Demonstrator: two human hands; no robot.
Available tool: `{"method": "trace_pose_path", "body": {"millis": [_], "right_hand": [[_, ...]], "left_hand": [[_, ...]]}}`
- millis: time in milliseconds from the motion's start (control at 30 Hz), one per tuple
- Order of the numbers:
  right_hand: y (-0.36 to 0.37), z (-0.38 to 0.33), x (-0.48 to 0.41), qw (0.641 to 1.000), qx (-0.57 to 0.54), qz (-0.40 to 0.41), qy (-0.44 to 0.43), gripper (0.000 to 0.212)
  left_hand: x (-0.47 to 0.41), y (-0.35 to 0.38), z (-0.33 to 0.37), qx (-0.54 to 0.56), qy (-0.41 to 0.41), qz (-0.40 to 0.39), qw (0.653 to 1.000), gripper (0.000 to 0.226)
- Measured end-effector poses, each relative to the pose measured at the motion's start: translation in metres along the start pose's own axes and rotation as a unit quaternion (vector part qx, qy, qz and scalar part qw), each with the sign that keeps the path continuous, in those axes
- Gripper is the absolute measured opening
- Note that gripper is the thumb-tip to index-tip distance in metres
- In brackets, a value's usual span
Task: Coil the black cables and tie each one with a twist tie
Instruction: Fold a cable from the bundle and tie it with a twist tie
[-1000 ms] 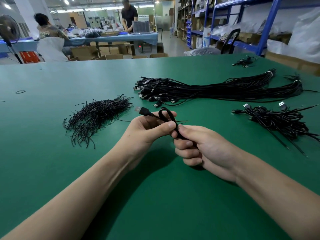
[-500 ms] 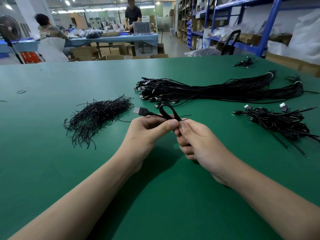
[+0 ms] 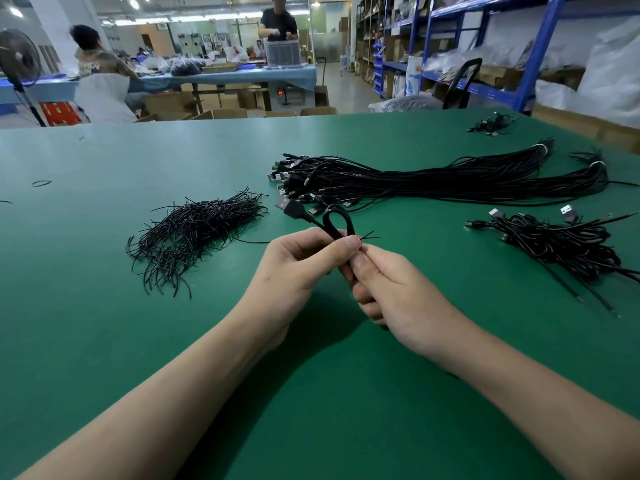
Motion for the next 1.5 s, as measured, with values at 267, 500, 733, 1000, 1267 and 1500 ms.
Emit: {"method": "trace_pose_path", "body": {"millis": [267,500,733,1000,1267,1500], "right_hand": [[-0.001,0.003,0.001,0.999,0.01,-0.039,-0.006,0.032],[-0.034,-0.021,0.004,0.95,0.218,0.136,-0.18,0.025],[-0.035,-0.041,0.012,0.886,0.334,0.149,-0.284,0.007],[-0.041,-0.036,0.009,0.909,0.28,0.172,-0.257,0.007],[-0.032,-0.043,0.014,0.86,0.374,0.151,-0.311,0.01],[-0.04,-0.048,0.013,0.898,0.307,0.115,-0.292,0.011]], "left_hand": [[0.0,-0.001,0.003,-0.033,-0.003,-0.005,0.999,0.027],[-0.002,-0.006,-0.005,-0.039,-0.041,0.028,0.998,0.01],[0.0,0.0,-0.009,-0.01,-0.058,-0.02,0.998,0.012],[-0.001,0.001,-0.006,0.009,-0.054,-0.014,0.998,0.014],[-0.001,0.002,-0.009,-0.062,-0.065,-0.046,0.995,0.013],[0.002,0.004,-0.011,-0.067,-0.076,-0.11,0.989,0.018]]}}
Point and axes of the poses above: each hand's wrist, its own x-axis away from the middle knuckle, its own y-axis out of the palm, z = x × y, the point moved 7 cm from there along -x, towards the middle knuckle, and after that the axes turned 8 degrees about -x, right-handed, at the moved point
